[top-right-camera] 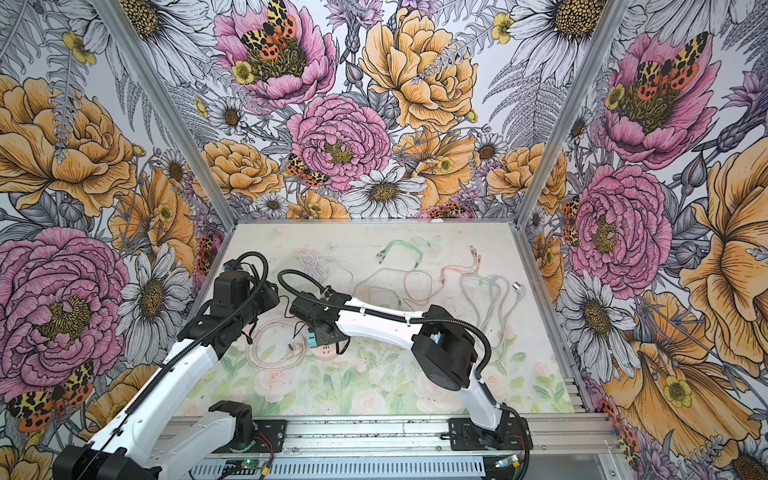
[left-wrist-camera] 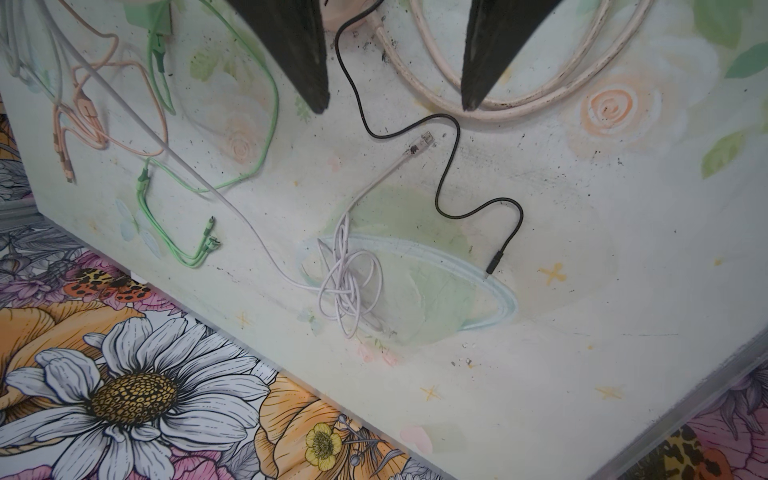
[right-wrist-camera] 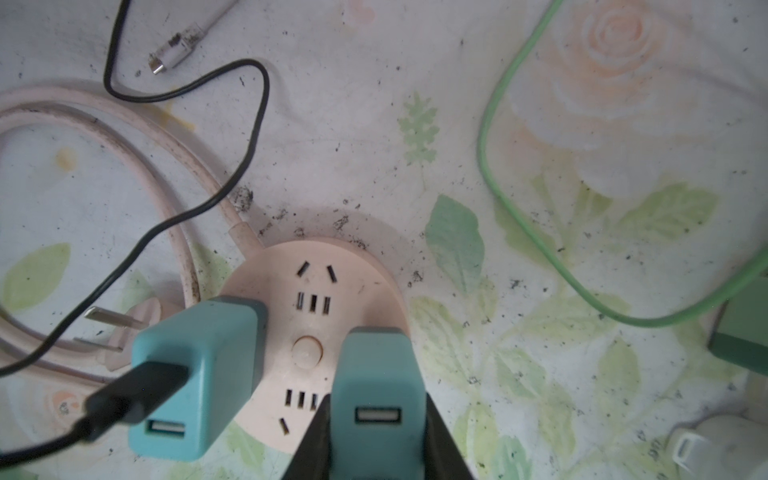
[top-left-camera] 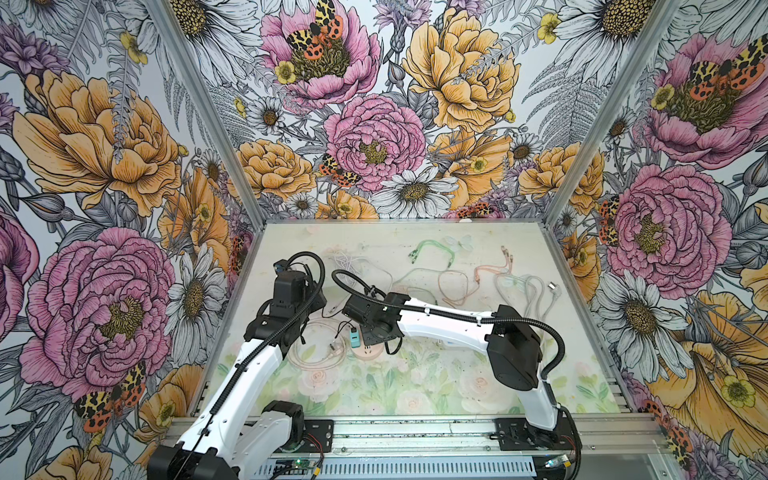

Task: Insert the plug
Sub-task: 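Press the teal charger's prongs down into the round socket with the right gripper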

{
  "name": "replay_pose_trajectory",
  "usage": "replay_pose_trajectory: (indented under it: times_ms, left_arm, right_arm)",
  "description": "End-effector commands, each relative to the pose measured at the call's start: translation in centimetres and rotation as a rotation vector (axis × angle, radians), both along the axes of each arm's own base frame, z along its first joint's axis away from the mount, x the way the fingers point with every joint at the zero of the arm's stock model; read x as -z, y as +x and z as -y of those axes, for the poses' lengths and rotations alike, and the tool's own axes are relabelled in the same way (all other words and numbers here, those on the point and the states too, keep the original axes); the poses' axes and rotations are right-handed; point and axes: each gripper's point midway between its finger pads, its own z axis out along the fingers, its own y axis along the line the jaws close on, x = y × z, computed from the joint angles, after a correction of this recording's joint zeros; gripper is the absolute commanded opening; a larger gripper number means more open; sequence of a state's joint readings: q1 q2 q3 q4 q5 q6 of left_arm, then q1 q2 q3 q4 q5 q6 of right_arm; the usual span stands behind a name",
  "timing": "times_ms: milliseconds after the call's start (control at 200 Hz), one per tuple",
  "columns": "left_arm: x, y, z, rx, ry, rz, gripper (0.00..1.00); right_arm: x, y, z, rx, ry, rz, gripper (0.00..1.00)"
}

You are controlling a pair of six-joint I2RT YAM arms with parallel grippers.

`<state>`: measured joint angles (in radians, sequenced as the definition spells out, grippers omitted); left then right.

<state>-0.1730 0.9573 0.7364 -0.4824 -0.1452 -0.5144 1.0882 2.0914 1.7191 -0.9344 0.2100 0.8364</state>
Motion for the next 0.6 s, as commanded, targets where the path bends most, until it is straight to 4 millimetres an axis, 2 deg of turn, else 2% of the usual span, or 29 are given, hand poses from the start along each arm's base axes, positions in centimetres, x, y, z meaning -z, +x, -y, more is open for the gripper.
replay_pose_trajectory:
  times_ms: [0, 135, 470, 596]
  left_arm:
    - [0.7, -0.3, -0.2, 0.001, 0.002, -0.018, 0.53]
    - [0.9, -0.3, -0.2, 0.000, -0.002, -0.025, 0.53]
    - [0.6, -0.4, -0.5, -0.010, -0.025, -0.012, 0.53]
    - [0.6, -0.4, -0.4, -0.008, -0.039, -0.015, 0.53]
  right_arm:
    - [8.3, -3.0, 4.7, -0.038, -0.267, -0.178, 0.00]
    - [9.3, -3.7, 4.6, -0.051, -0.272, -0.219, 0.00]
    - [8.4, -4.3, 4.1, -0.137, -0.238, -0.199, 0.00]
    - [8.6, -4.5, 4.0, -0.174, -0.225, -0.212, 0.00]
